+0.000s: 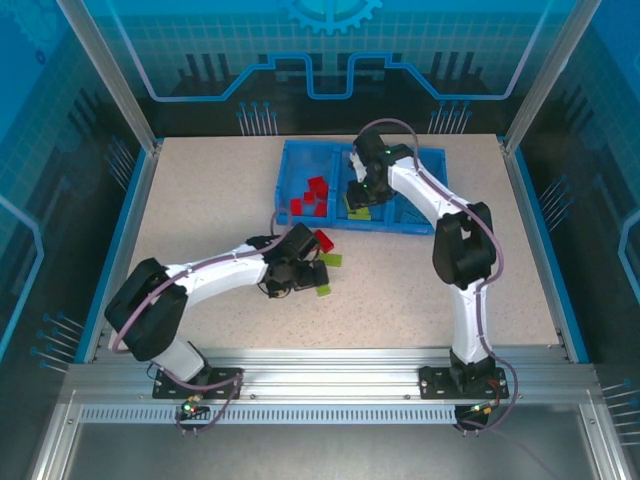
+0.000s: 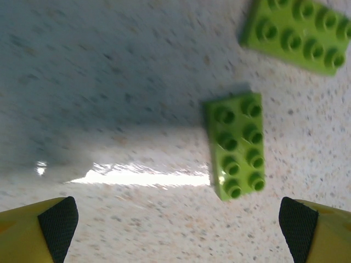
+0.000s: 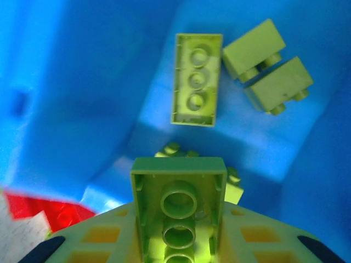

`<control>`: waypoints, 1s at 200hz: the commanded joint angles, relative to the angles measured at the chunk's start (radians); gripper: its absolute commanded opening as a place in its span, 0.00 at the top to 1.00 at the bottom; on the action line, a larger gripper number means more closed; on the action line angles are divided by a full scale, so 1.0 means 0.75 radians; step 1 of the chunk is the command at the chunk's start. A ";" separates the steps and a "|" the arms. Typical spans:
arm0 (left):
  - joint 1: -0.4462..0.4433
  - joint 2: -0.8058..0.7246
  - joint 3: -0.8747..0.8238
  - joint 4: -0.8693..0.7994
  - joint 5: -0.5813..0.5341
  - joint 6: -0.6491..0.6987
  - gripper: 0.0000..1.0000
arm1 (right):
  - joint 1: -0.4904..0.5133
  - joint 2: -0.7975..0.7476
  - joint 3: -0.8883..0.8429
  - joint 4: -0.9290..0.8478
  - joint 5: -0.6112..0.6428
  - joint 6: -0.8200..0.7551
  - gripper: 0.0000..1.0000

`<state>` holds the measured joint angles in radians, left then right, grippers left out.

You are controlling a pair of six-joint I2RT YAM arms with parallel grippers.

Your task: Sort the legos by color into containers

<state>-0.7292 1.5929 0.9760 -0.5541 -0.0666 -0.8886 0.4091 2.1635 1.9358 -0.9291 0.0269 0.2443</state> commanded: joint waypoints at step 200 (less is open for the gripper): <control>-0.104 0.445 0.348 -0.176 -0.115 -0.056 0.43 | -0.009 -0.478 -0.308 0.009 0.033 0.171 0.21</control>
<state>-0.8143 1.8923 1.2190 -0.6899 -0.1146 -0.9565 0.4160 1.8668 1.7603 -0.9443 0.0418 0.3599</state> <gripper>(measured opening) 0.622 0.786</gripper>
